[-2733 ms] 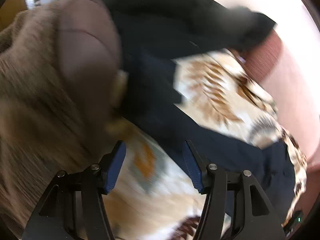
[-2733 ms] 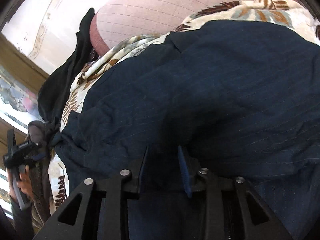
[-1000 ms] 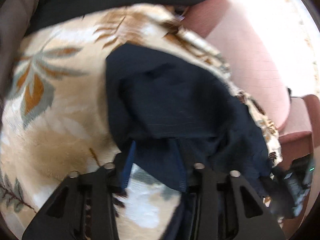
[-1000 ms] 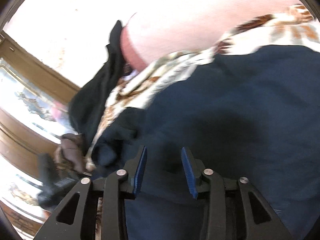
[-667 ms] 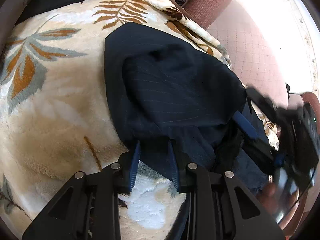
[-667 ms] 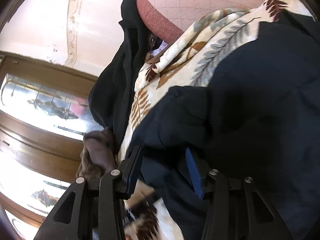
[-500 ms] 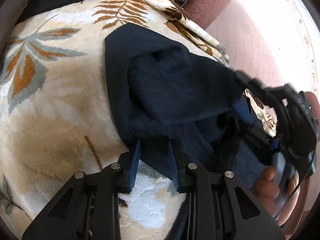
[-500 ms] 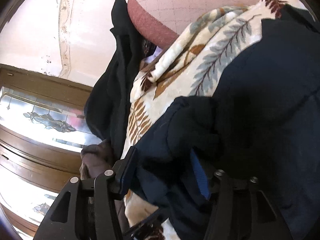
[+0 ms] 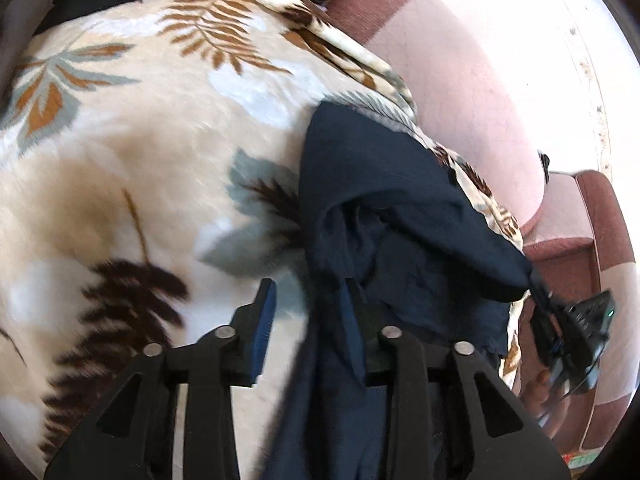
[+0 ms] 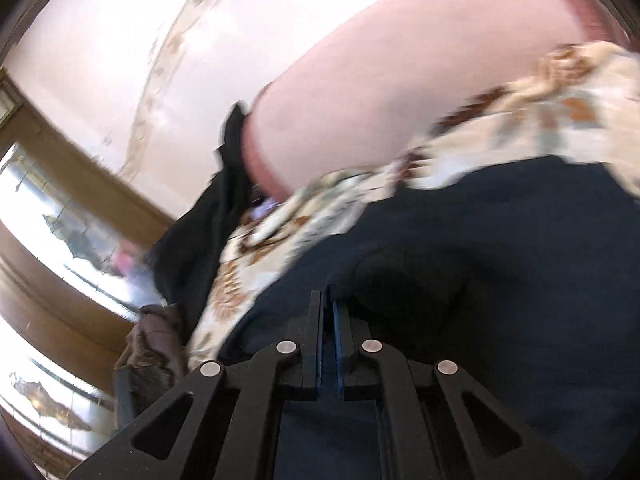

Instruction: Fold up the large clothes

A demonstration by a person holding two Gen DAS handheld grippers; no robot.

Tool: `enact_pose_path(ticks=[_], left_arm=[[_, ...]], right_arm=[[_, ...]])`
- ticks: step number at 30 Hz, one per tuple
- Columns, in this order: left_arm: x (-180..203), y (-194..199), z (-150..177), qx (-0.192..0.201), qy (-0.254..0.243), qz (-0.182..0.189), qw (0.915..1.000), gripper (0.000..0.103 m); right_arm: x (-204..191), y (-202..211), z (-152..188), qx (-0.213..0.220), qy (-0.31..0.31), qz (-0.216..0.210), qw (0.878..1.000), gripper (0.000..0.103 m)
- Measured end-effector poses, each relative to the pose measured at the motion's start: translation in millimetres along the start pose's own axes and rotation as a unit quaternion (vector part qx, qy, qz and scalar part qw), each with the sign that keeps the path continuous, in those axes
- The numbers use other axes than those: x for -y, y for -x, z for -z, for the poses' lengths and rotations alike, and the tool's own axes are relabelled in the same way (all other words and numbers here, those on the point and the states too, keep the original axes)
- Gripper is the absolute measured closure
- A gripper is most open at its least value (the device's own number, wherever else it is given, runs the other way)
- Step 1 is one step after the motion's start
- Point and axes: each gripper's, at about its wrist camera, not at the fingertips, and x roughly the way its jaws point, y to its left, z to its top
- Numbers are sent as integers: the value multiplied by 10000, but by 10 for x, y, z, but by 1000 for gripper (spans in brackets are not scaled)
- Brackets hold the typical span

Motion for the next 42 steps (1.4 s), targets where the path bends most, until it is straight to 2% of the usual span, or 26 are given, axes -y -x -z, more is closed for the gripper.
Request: enact_pose_path(ticks=[2,5,7,9,11,13,15,16,17,22,23,26,29,31,32,35,36,37,39,41,42], left_arm=[[129,-44,58,-126,-3,124,9998,69],[374,-92,155,-211,-157,215,9994,60],[535,-149,226,-232,-325,139,9991,51],[630,-234,248,-280,-366,102,9989,49],[691,-360,279,-376,-367,-11,9986,49],[729,-486,284,-428,-349,-136,9984,49],[727,-578,284,-454,-301,-254,9982,49],[713,-585,290,-455,-268,-277,9982,49],[688,-556,309,-435,-245,-282,9984,49],[772,-532,328,-377,-335,-427,9978,49],[794,-513,338,-378,-365,-455,9976,49],[864,-362,410,-354,-359,-239,9984,49],[993,-191,527,-230,-382,220,9988,44],[1088,-245,583,-221,-558,193,9980,35],[1110,-309,588,-230,-628,118,9977,35],[970,-591,501,-238,-505,-566,9968,35],[840,-679,450,-299,-285,-695,9967,38],[732,-699,410,-309,-67,-602,9977,46],[660,-622,359,-175,77,-481,9987,47],[633,-546,292,-87,93,-572,9983,50],[608,-500,253,3,102,-653,9978,58]], right_arm=[[254,164,37,84,-185,103,9997,100],[658,382,111,237,-548,258,9979,100],[867,446,150,243,-766,354,9961,100],[1082,528,199,289,-1068,429,9929,95],[1189,625,232,410,-1260,326,9906,94],[1262,709,234,562,-1400,170,9884,86],[1303,724,217,632,-1522,17,9863,52],[1318,686,207,608,-1587,75,9854,46],[1323,633,200,571,-1615,123,9851,44],[1310,382,180,408,-1642,231,9853,44],[1284,364,171,411,-1581,273,9862,47],[1177,381,140,373,-1352,214,9899,82],[1053,534,135,542,-1031,109,9931,83],[1042,629,156,633,-967,138,9932,83],[1082,643,173,604,-1040,233,9925,83],[1246,637,234,439,-1367,270,9893,79],[1291,643,240,457,-1490,217,9875,75],[1316,641,237,465,-1556,161,9866,70],[1348,591,184,489,-1657,129,9849,50],[1368,468,113,331,-1819,193,9826,46],[1377,428,92,294,-1922,181,9807,47]])
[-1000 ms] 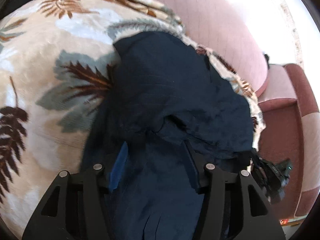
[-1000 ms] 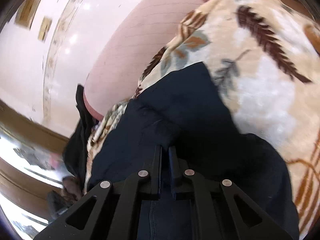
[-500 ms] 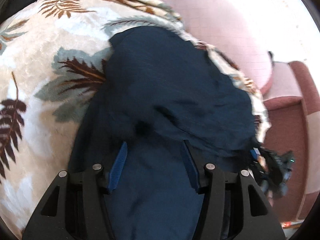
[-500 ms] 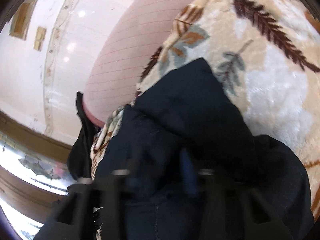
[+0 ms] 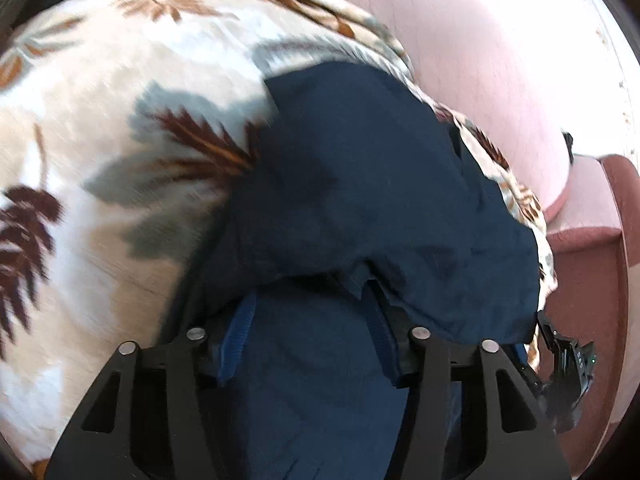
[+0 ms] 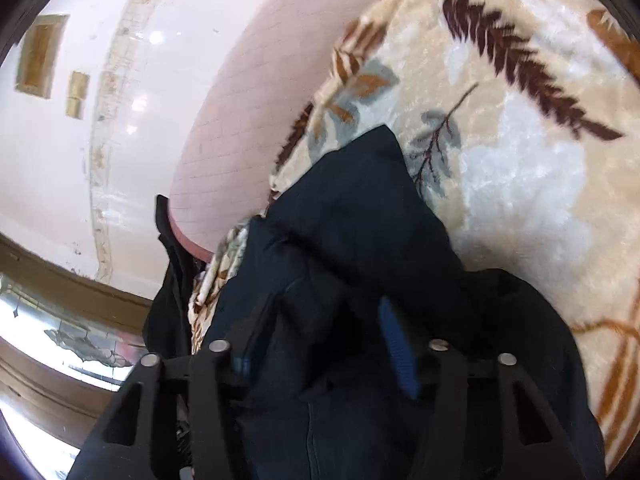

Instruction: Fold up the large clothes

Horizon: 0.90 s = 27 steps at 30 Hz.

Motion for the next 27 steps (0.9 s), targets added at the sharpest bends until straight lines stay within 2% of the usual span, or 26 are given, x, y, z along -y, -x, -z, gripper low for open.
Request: enact_pose_path(ticks=[1,2,3,4,6,8,9,11,12,14,16,17,18,19,21,23,24,26,27], left_arm=[[-36,29,-36,25,22,-34,10000,75],[-88,53,-62,18,76,-24,10000,80],[-167,75,-97,20,187,23,9998,87],[-224,89,-112,26,273,35,9996,95],[-392,112,-117,19,380,6,9993,100],[-508,109,-83,-11,385,-20,9993,102],[-574,111,-60,-39,388,3,9992,102],[-653,180,10,-44,379,100,9992,102],[-666,248,55,-6,314,12,9995,102],[-650,382,147,91,185,58,9998,100],[-608,503,210,129,148,318,9993,97],[-583,541,213,140,135,400,9990,95],[-528,568,180,165,117,437,9988,89],[-454,579,128,227,59,459,9987,78],[-284,546,-17,374,-86,316,9988,66],[-126,442,-193,388,-199,212,9988,65],[-91,405,-244,392,-262,129,9988,64],[-30,319,-341,416,-366,-196,9983,64],[-32,293,-376,401,-377,-265,9981,64]], right_arm=[[-29,-14,-15,-9,-52,-108,9999,51],[-94,15,-26,37,23,-310,9995,71],[-198,103,-41,162,230,-559,9980,83],[-293,233,-33,421,438,-683,9958,83],[-405,490,20,835,771,-790,9904,87],[-355,551,72,782,879,-483,9919,91],[-258,499,114,470,943,22,9944,91],[-53,414,194,-46,984,818,9918,90],[27,437,224,-104,960,959,9907,90],[157,639,239,167,749,726,9944,90],[177,807,204,545,545,394,9962,84],[161,831,173,627,469,222,9967,70],[138,810,146,625,453,152,9969,60],[116,761,125,591,471,153,9970,60],[36,567,133,464,562,381,9966,60],[-45,339,161,282,716,554,9955,59],[-79,200,170,86,815,744,9939,54],[-99,28,231,-184,809,1067,9908,52],[-128,22,238,-209,866,977,9912,63]])
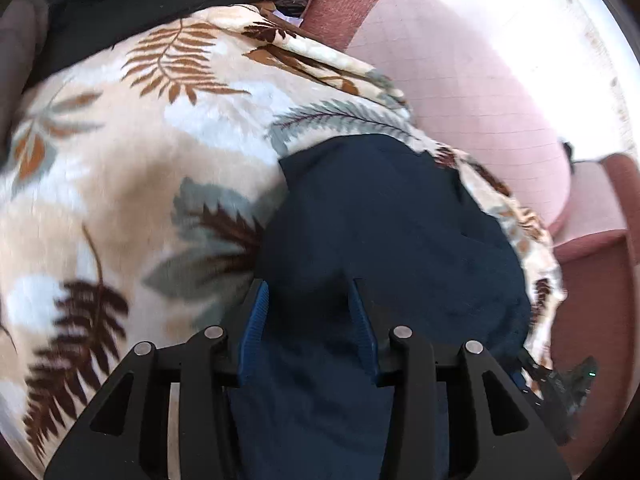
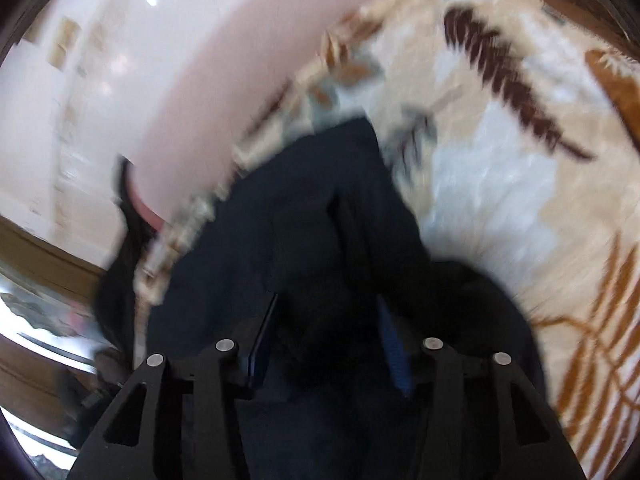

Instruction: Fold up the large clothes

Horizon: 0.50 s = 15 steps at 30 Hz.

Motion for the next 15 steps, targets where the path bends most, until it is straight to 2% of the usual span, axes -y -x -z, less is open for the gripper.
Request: enact_pose_path(ticks=[2,4,5,6,7,9,10,11,12,15], left_arm=[[-62,-38,-27,14,40,4,10000,64],[-134,-113,-8,-6,71,-69,10000,62],[-174,-206,23,-106,49,-148,9998,61],[-219,-315,70,-272,27,-221,9994,56],[-247,-394,112,-407,19,-200,9990,55],[-221,-340,206,-182,-295,-224,9991,55],[-187,-302,249,-213,-487,-343,9980,55],[-192,-269,277,-248,-532,-316,9978,55],[-217,-224,292,-273,-498,-215,9982,55],[-252,-23,251,-188,-234,163,9994,55]], right_arm=[[-113,148,-26,275,286,-368,9985,91],[-165,383,-56,870,541,-506,9935,91],[-143,434,-81,1041,599,-390,9920,91],[-73,397,-118,1024,544,-183,9931,91],[12,293,-144,809,442,-18,9957,91],[249,9,-153,127,130,345,9992,91],[352,-44,-115,-38,-72,258,9996,92],[371,2,-96,35,-169,148,9997,92],[352,69,-94,116,-223,122,9996,88],[228,432,-85,865,-255,149,9958,78]])
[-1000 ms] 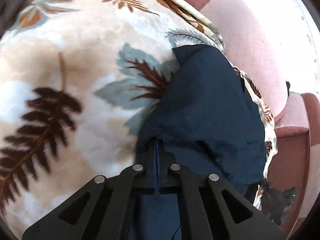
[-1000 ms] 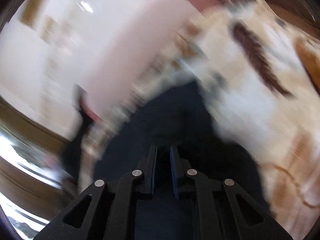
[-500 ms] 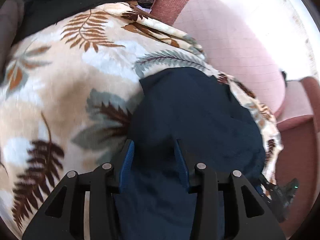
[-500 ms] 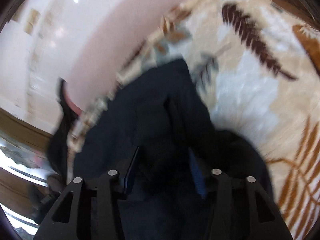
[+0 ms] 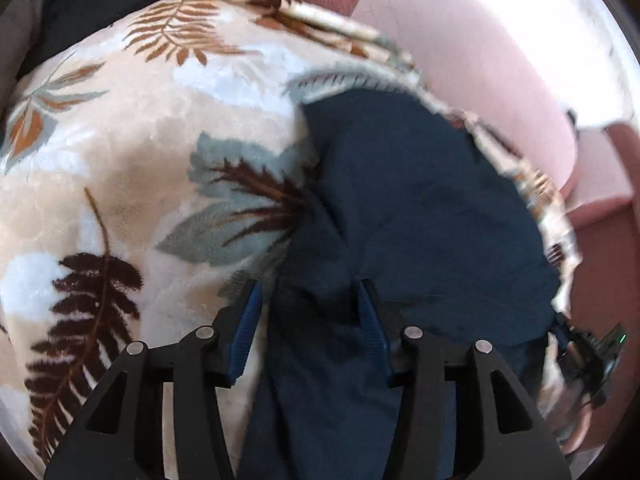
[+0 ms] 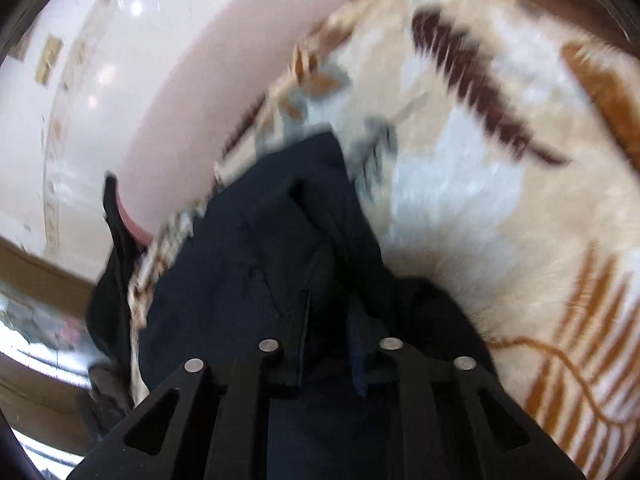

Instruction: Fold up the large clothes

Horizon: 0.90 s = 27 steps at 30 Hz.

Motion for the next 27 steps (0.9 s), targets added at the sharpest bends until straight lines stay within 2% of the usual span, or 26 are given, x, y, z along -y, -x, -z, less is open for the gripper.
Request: enact_pose_path(ticks=[2,4,7,9,10,12,13,16,18,22,24,27], left_arm=[[87,120,-68,224,-29,72,9997,55],[216,149,-143,410,-188,2,9990,53],[383,-94,-190,260,-381,-284,9985,51],[391,-359,-167,-45,-416,-534,9977,51],[398,-465,-132,-107,-490,-716,9962,49],[503,-419,-46,165,-802,-954,9921,48],[545,-392,-11,148,-890,-991,9910,47],[597,-286,101,126,-983,-982,9902,47],[621,-177,221,170,-1093,-981,9890,47],[604,-31,473,-38,-1147,-868,9896,47],[639,5,595,-138,-1138,-809,9901,47],[648,169,796,-101,-1251,-839,9885,47]], right_arm=[[-129,153,-1,373,168,-244,9989,76],[-201,128,26,382,374,-431,9976,76],[-295,-193,114,-114,646,-248,9975,76],[-225,-511,210,-626,746,267,9949,79],[-174,-612,243,-792,783,308,9933,80],[-175,-546,221,-680,735,240,9947,82],[-200,-505,208,-720,706,273,9945,82],[-308,-393,269,-827,991,374,9909,78],[-313,-365,373,-1215,1104,410,9856,69],[-165,-323,704,-1948,992,675,9735,69],[-149,-173,817,-1907,1050,657,9738,69],[-142,49,964,-2113,1017,679,9698,68]])
